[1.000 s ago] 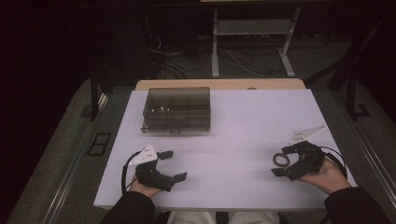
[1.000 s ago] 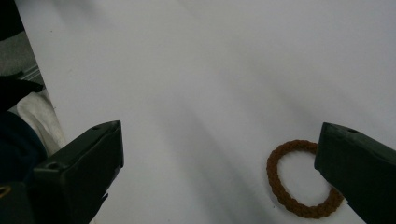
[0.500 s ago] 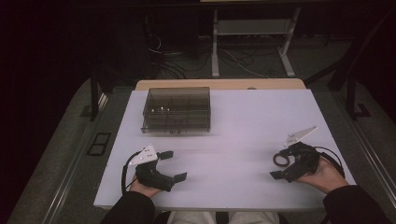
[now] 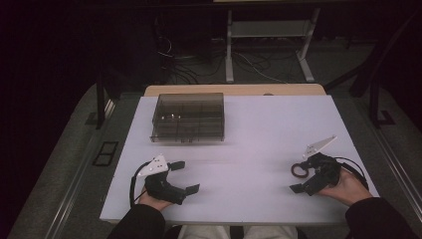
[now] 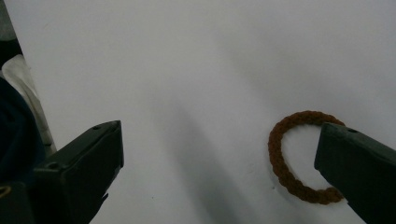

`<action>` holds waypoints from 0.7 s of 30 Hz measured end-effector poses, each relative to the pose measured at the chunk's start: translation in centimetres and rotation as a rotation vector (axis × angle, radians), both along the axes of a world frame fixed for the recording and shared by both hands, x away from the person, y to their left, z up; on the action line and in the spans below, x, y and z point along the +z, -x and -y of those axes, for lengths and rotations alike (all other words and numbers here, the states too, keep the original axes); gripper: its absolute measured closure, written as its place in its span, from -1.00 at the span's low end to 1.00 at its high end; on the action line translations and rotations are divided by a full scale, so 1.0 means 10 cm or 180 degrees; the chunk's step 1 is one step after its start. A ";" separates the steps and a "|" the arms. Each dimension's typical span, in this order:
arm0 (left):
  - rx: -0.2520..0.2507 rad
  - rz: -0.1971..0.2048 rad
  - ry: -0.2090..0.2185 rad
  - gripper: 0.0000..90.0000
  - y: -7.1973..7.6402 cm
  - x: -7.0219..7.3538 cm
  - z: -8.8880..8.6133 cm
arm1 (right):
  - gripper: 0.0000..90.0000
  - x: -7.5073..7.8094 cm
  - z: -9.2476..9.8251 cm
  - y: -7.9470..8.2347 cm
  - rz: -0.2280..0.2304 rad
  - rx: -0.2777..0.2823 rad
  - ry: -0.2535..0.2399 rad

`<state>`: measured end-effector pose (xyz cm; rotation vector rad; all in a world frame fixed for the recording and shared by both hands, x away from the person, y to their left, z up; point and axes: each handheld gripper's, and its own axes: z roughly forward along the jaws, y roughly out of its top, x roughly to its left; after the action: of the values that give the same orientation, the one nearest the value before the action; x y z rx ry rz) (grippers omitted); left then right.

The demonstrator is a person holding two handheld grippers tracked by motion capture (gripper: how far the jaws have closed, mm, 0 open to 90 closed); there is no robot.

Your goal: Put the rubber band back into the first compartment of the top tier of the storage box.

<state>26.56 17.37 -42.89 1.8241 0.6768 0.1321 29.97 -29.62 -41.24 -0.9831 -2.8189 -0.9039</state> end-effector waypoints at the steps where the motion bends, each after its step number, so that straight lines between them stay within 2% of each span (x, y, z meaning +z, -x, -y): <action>1: -0.0002 0.0000 -0.0008 -1.00 0.00 0.00 0.00 | -0.99 -0.01 0.00 0.00 -0.0001 0.0009 0.0013; 9: 0.0003 0.0001 -0.0005 -1.00 0.00 0.00 0.00 | -0.98 -0.04 0.02 -0.02 -0.0007 0.0017 0.0063; 11: 0.0000 -0.0001 -0.0007 -1.00 0.00 0.00 0.00 | -0.73 -0.05 0.04 -0.02 -0.0002 0.0042 0.0041; 21: -0.0007 0.0002 -0.0010 -1.00 0.00 0.00 0.00 | -0.51 -0.10 0.09 -0.09 0.0038 0.0010 0.0043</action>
<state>26.57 17.35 -42.91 1.8277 0.6745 0.1322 30.87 -30.54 -42.22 -0.9777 -2.8393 -0.8946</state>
